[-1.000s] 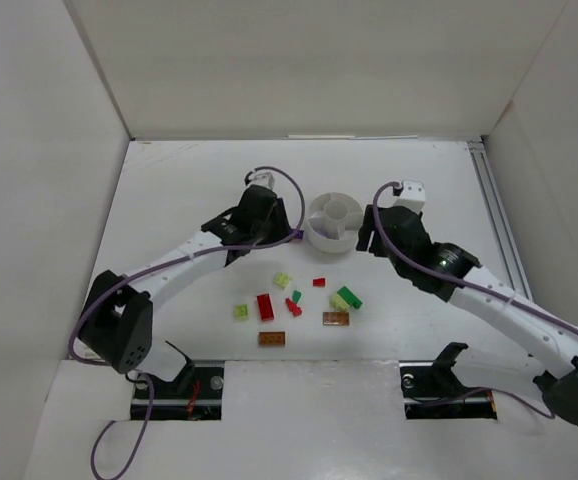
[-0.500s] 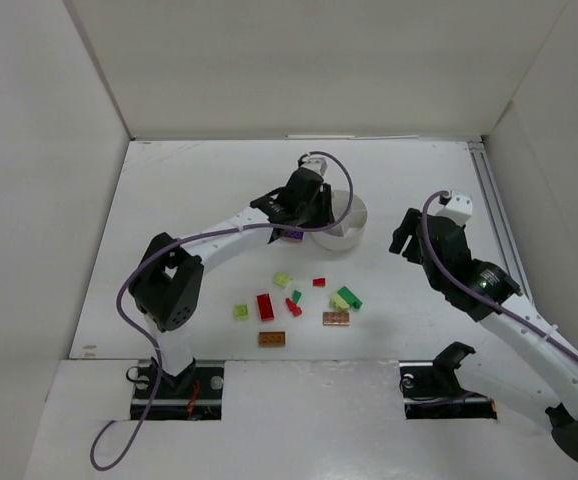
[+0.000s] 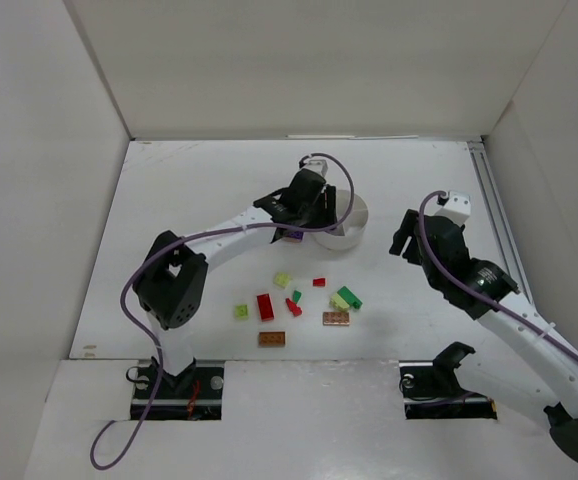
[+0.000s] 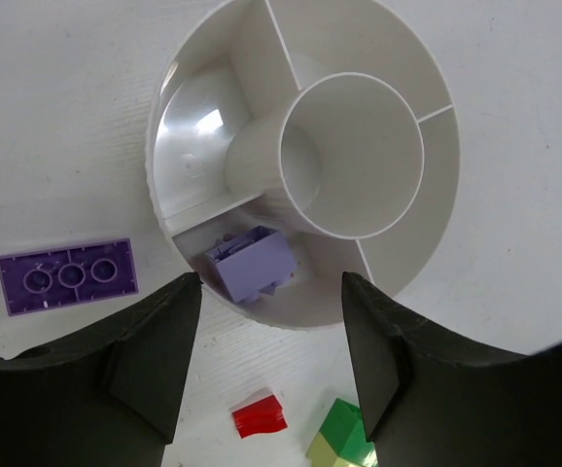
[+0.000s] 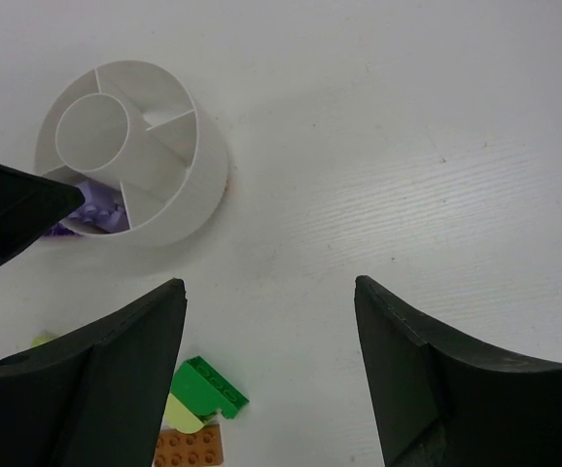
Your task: Sort the legos into containers by color
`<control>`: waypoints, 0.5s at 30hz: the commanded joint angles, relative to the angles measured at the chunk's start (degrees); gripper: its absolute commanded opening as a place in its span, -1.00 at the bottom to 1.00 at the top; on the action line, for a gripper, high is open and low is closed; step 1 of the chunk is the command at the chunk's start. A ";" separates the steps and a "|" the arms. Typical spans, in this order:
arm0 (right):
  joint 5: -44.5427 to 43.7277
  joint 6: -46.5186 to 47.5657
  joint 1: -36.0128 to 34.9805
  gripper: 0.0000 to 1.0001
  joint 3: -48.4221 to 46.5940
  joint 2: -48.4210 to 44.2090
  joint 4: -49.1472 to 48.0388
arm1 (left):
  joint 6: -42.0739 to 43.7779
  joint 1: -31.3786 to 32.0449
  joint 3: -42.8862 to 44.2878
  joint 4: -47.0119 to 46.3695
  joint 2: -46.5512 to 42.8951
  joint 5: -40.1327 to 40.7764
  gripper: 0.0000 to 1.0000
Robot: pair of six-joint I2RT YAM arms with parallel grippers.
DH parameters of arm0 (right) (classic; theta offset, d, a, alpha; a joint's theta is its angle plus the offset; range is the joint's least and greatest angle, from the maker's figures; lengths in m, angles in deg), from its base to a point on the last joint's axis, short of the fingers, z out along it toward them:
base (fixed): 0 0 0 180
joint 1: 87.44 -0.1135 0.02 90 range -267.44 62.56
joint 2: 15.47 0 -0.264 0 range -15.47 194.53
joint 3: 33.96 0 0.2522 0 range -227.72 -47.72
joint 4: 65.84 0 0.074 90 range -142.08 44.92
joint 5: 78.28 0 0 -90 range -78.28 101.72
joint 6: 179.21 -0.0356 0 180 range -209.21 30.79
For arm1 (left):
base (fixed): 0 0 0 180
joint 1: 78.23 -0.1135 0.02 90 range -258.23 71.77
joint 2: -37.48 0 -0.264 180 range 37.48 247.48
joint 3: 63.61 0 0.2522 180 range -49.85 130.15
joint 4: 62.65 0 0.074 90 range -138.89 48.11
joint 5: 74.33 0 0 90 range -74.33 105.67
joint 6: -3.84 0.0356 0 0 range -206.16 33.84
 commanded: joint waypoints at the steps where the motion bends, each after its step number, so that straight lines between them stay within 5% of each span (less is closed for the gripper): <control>1: 0.40 0.49 0.44 0.50 -0.28 -0.35 0.00 | 0.56 0.35 3.64 0.66 0.30 0.68 0.13; 9: 15.24 15.24 -0.70 0.53 -0.28 2.20 -14.21 | 0.56 0.35 -4.52 -3.55 -14.01 4.36 0.61; 15: 24.29 31.06 -4.56 0.58 -5.98 11.41 -18.45 | -4.43 -2.71 -11.64 3.55 -28.86 13.60 0.98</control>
